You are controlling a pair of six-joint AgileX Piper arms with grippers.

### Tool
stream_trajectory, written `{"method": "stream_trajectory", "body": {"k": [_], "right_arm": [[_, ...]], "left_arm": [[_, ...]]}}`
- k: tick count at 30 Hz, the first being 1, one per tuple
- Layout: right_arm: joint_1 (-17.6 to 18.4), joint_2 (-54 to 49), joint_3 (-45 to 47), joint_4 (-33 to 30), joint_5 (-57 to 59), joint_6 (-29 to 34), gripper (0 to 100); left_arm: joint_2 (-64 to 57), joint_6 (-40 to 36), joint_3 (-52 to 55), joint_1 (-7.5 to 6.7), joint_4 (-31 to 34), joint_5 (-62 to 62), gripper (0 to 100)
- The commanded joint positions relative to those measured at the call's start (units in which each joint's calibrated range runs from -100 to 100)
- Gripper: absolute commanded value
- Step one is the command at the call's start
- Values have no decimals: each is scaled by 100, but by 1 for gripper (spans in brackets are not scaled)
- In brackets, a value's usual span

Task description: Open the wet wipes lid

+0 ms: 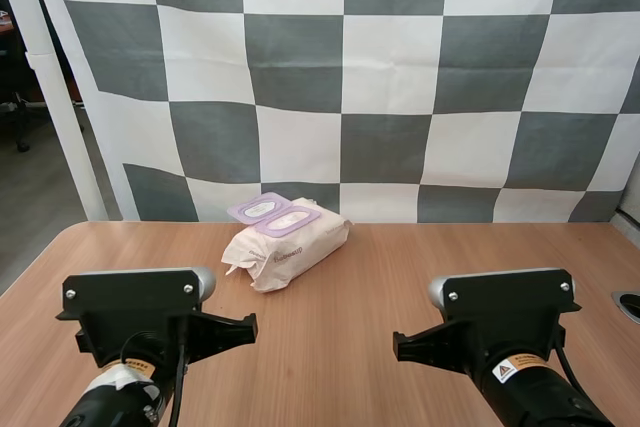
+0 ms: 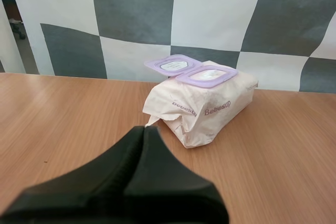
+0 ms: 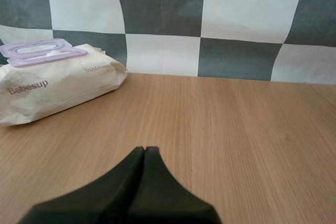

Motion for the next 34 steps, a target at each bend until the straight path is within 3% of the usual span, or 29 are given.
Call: {"method": "stream_trajectory", "body": {"k": [1,34], "right_arm": [[1,0,0,2,1,52,0],[-9,0,0,41,1,171,0]], "left_arm": [[0,-4,0,-3,-5,8,0],[0,34,0,-13,-5,-69,0]]}}
